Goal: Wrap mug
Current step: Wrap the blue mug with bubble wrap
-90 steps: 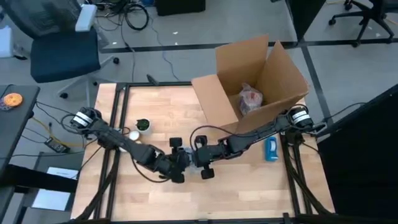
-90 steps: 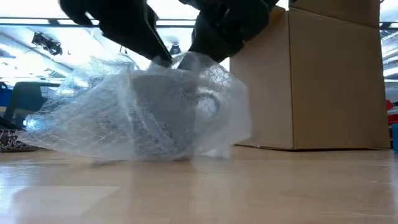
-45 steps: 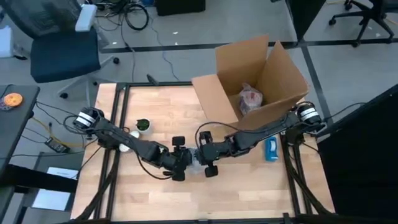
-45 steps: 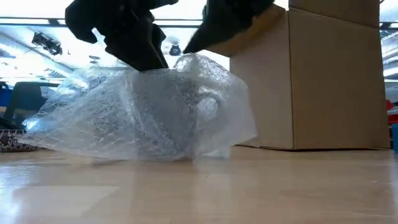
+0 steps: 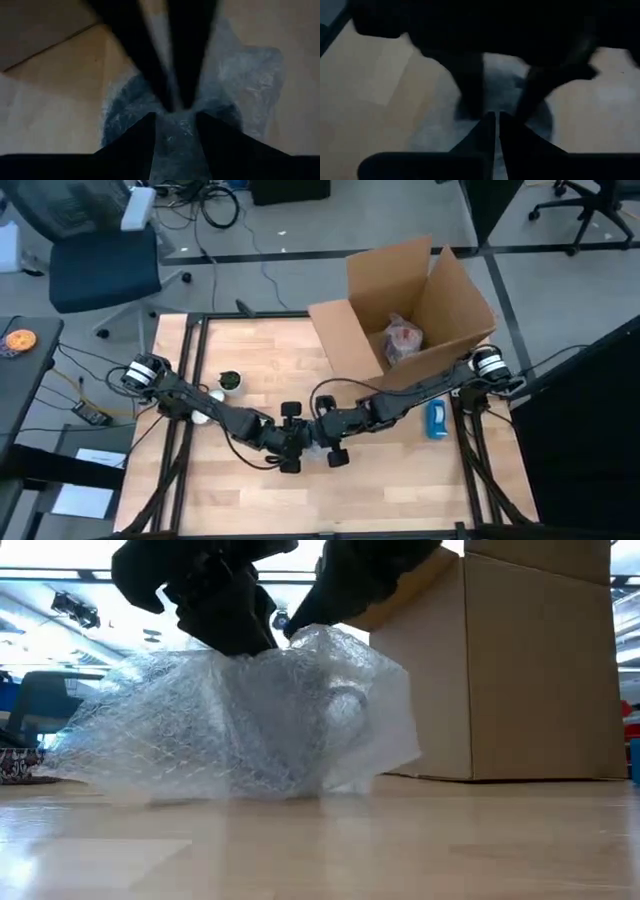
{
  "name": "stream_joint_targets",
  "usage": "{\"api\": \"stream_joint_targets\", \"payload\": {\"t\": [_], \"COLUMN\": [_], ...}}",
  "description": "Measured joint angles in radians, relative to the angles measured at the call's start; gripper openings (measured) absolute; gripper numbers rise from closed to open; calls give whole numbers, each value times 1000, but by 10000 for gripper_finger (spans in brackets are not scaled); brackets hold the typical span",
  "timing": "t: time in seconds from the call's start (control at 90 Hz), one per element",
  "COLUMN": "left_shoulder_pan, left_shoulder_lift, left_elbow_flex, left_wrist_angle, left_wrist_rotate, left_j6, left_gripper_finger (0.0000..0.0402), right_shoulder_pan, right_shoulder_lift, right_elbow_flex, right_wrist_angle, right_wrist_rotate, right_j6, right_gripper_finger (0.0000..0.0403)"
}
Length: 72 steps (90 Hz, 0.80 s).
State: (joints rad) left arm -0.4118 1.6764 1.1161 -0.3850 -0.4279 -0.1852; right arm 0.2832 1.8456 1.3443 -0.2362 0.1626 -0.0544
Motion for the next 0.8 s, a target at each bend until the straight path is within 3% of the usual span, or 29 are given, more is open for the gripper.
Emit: {"api": "stream_joint_targets", "payload": {"t": [0.311, 0.578, 0.8], "left_shoulder_pan": [-21, -51, -59], "left_shoulder_lift": [-105, -263, -285], "left_elbow_flex": [30, 51, -93], "left_wrist_angle": [-83, -305, -292], "left_wrist_rotate": [34, 31, 24], "left_j6": [29, -64, -157], "left_gripper_finger": [131, 131, 131], "right_shoulder_pan": [-13, -17, -25], "right_shoulder_lift": [30, 33, 34], "right_elbow_flex": [0, 0, 0], "right_wrist_angle": [-34, -49, -30], "right_wrist_rotate": [-3, -6, -19], "right_j6": [13, 24, 7], "right_gripper_finger": [0, 0, 0]}}
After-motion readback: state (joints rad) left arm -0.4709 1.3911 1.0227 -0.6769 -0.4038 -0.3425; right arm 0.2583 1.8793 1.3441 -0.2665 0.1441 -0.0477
